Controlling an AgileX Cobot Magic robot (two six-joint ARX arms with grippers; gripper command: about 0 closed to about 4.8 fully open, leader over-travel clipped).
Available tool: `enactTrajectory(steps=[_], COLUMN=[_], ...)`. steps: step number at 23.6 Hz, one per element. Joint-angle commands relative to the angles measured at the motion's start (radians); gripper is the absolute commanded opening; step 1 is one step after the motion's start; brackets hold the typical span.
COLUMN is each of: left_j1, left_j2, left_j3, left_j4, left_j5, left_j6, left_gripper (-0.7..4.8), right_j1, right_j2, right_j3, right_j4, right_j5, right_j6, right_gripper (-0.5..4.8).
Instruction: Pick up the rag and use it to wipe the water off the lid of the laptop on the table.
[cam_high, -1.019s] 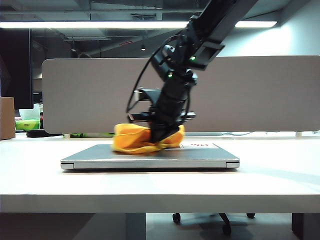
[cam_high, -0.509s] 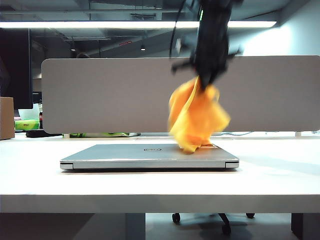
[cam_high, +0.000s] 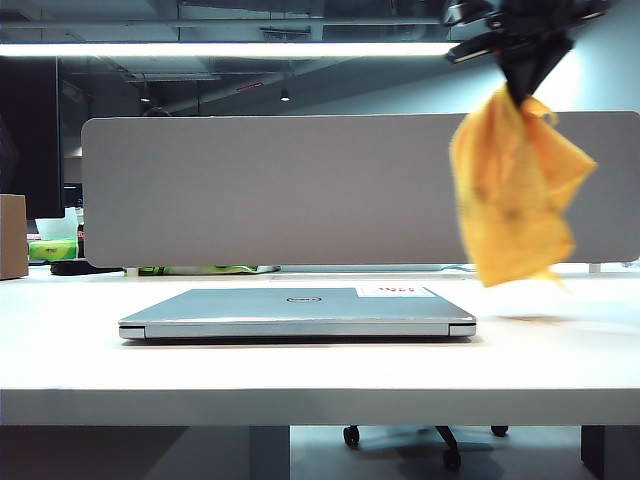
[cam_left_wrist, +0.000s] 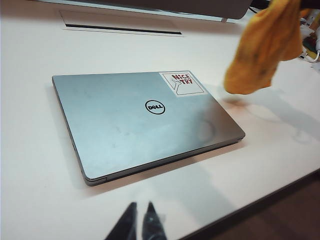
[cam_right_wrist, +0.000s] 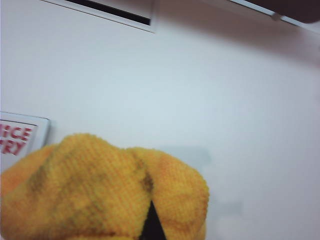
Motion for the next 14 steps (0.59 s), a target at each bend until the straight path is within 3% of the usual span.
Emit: enactTrajectory(steps=[1, 2, 4, 5, 6, 11, 13, 14], left_j1=[0.0, 0.0, 0.0, 0.0, 0.0, 0.0, 0.0, 0.0], left_j2=[0.0, 0.0, 0.0, 0.0, 0.0, 0.0, 0.0, 0.0], left_j3=[0.006, 0.006, 0.006, 0.006, 0.006, 0.006, 0.006, 0.006], left_j4=[0.013, 0.013, 0.013, 0.013, 0.013, 0.014, 0.014, 0.013], left_j5=[0.002, 0.002, 0.001, 0.001, 0.002, 0.001, 0.001, 0.001], left_j6=[0.0, 0.0, 0.0, 0.0, 0.0, 0.0, 0.0, 0.0], left_gripper=[0.21, 0.21, 0.21, 0.21, 0.21, 0.21, 0.21, 0.21], right_j1=[-0.017, -0.023, -0.029, -0.029, -0.029, -0.028, -0.028, -0.029], right_j2=[-0.032, -0.043, -0.058, -0.059, -0.06, -0.088, -0.116, -0.137], right_j3=[-0.054, -0.073, -0.104, -0.109, -0.109, -0.112, -0.113, -0.117], right_j4=[-0.012, -0.005, -0.009, -0.029, -0.044, -0.076, -0.071, -0.066], right_j5=[-0.017, -0.035, -0.065, -0.055, -0.045, -0.05, -0.05, -0.051], right_j6=[0.0, 0.0, 0.007, 0.017, 0.023, 0.029, 0.029, 0.021], right_gripper=[0.15, 0.64, 2.63, 4.34, 4.79, 4.79, 4.28, 3.08])
